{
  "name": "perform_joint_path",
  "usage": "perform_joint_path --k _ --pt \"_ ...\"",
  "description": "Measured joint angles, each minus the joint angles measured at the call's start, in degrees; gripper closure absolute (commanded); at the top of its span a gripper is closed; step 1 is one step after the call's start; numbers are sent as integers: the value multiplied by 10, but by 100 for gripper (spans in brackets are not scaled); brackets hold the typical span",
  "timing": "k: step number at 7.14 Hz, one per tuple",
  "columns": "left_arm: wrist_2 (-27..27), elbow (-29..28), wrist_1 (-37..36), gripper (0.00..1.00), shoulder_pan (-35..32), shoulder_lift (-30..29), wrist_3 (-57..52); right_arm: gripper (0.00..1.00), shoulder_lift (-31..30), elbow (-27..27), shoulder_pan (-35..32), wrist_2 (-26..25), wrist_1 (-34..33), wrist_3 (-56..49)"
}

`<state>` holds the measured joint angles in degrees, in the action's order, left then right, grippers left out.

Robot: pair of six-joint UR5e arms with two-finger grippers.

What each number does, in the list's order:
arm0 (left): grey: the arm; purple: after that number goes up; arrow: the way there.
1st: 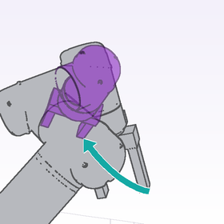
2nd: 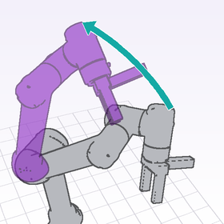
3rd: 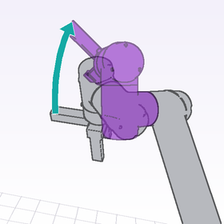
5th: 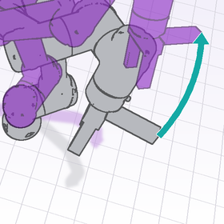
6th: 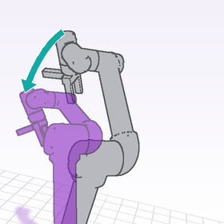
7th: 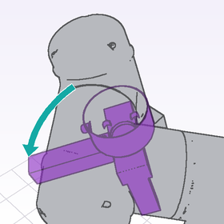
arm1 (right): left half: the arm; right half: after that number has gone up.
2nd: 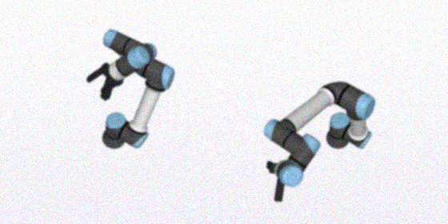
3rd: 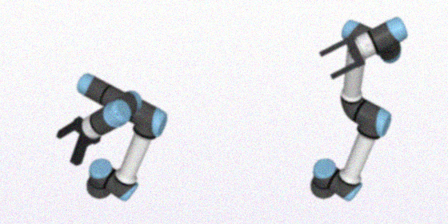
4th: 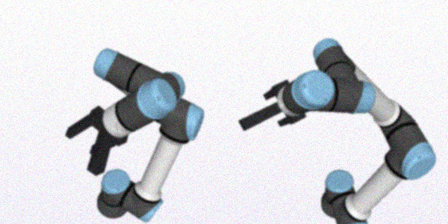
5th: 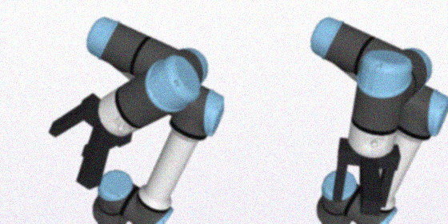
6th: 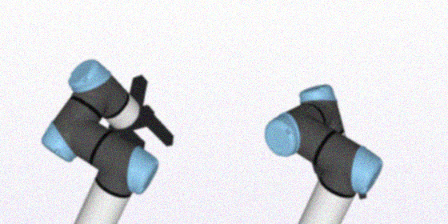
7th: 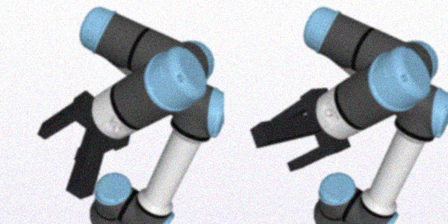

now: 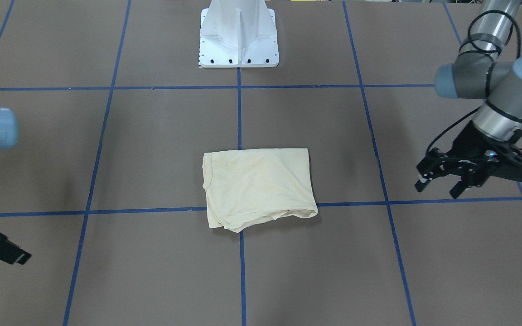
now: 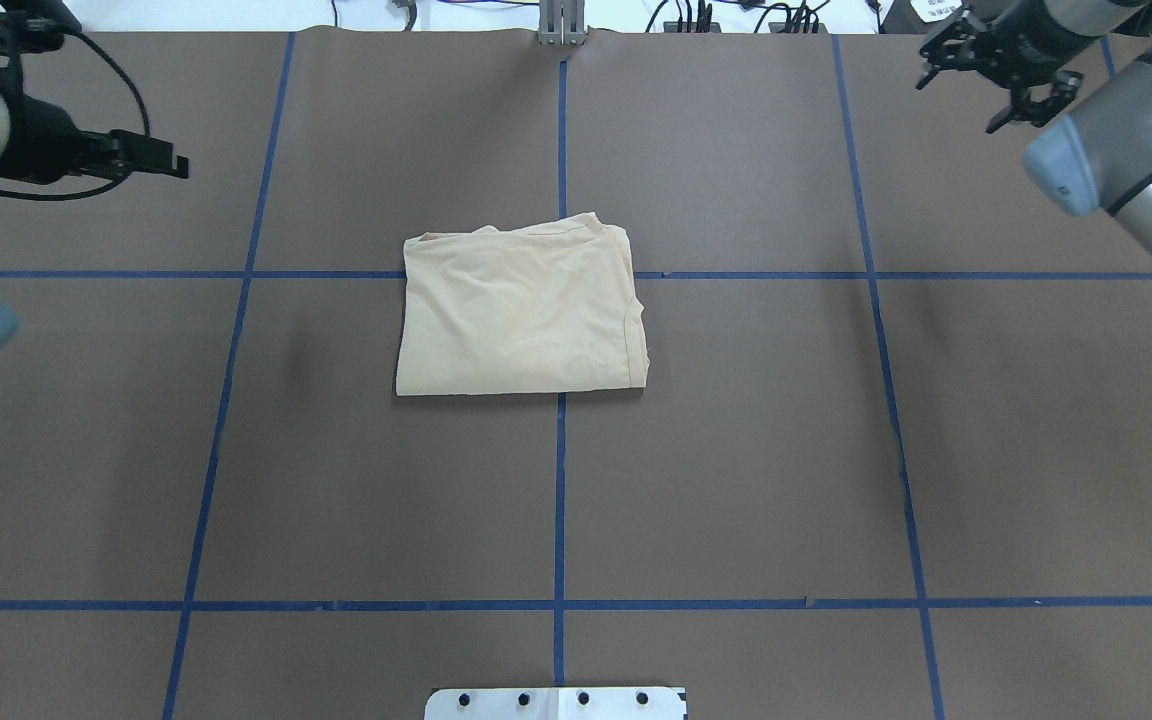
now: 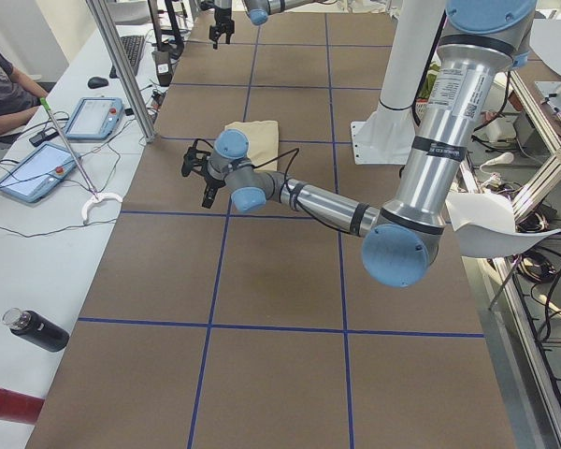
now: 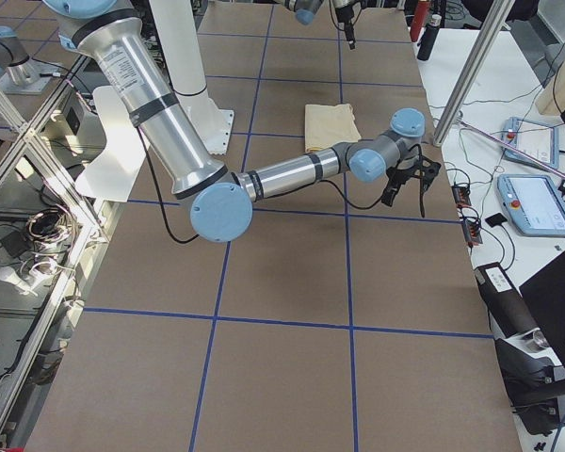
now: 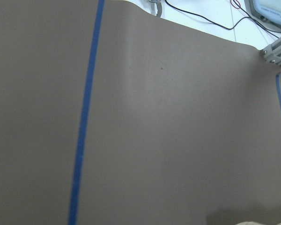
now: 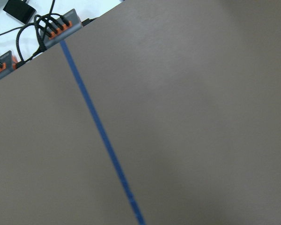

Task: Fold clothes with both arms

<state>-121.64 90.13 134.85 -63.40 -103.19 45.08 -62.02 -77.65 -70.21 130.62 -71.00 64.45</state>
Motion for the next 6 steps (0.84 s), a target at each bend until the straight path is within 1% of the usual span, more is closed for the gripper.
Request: perform_joint_path --k 2,3,4,5,6 --pt "-46 4 -25 0 -93 57 -219 0 -68 -23 -79 39 -41 -241" --pt "-63 6 -49 0 -136 77 -306 0 -91 -28 -110 45 -77 -358" --pt "-78 9 -86 0 -180 94 -386 0 -112 -38 -137 38 -127 -482" --pt "-85 19 -132 0 -213 105 -433 0 -125 -46 -159 24 -175 -580" --pt "-88 36 -179 0 -235 119 -461 0 -132 -54 -174 14 -217 -641"
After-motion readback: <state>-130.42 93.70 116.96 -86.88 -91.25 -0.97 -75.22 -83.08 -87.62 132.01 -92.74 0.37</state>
